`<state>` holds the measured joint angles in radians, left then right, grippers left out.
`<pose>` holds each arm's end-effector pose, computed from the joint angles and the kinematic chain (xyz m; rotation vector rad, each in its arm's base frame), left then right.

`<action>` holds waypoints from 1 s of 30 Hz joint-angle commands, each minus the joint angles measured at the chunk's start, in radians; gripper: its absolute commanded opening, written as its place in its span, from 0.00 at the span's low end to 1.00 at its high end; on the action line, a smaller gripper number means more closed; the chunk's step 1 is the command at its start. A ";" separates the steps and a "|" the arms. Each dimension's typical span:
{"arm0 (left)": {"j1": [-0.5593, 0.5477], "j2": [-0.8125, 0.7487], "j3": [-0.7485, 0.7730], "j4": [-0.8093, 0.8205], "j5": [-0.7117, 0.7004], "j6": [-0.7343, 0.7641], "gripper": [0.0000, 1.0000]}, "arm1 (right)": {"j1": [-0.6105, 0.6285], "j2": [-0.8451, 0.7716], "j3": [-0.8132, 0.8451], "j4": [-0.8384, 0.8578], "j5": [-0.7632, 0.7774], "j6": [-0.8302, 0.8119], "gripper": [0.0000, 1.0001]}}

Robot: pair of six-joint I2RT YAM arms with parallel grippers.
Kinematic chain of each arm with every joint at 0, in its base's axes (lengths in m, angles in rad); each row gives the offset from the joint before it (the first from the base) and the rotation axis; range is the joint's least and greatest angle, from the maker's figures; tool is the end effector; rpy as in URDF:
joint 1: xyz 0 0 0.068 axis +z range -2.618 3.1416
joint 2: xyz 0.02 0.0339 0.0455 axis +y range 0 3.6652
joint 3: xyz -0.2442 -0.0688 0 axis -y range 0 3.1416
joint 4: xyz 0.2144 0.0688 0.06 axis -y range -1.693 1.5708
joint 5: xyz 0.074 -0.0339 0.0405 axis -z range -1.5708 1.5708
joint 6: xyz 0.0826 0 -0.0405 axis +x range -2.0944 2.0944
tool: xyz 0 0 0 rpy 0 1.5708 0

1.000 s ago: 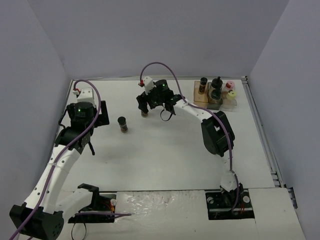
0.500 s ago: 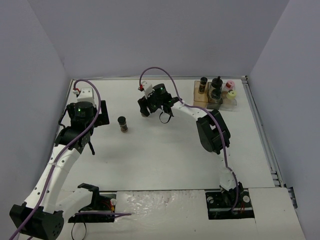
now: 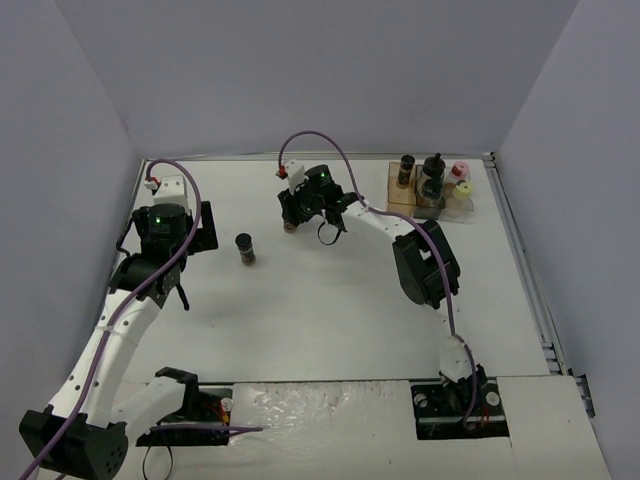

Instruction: Organize the condiment bottles

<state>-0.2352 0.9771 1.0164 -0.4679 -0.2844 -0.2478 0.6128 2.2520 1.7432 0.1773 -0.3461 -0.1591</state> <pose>0.2336 -0.0322 0.3206 -0.1939 1.9717 -0.0289 0.4205 0.3299 0.2018 -0.9435 1.6867 0.6343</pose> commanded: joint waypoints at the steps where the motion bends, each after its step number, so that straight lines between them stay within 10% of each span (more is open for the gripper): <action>1: 0.007 -0.012 0.023 0.057 0.005 -0.019 0.97 | -0.026 -0.083 0.013 0.084 0.016 -0.001 0.20; 30: 0.008 -0.004 0.022 0.055 0.011 -0.022 0.97 | -0.482 -0.294 -0.217 0.181 0.287 0.166 0.09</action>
<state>-0.2344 0.9771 1.0164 -0.4675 -0.2695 -0.2516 0.1383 1.9685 1.5190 0.2724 -0.0929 -0.0179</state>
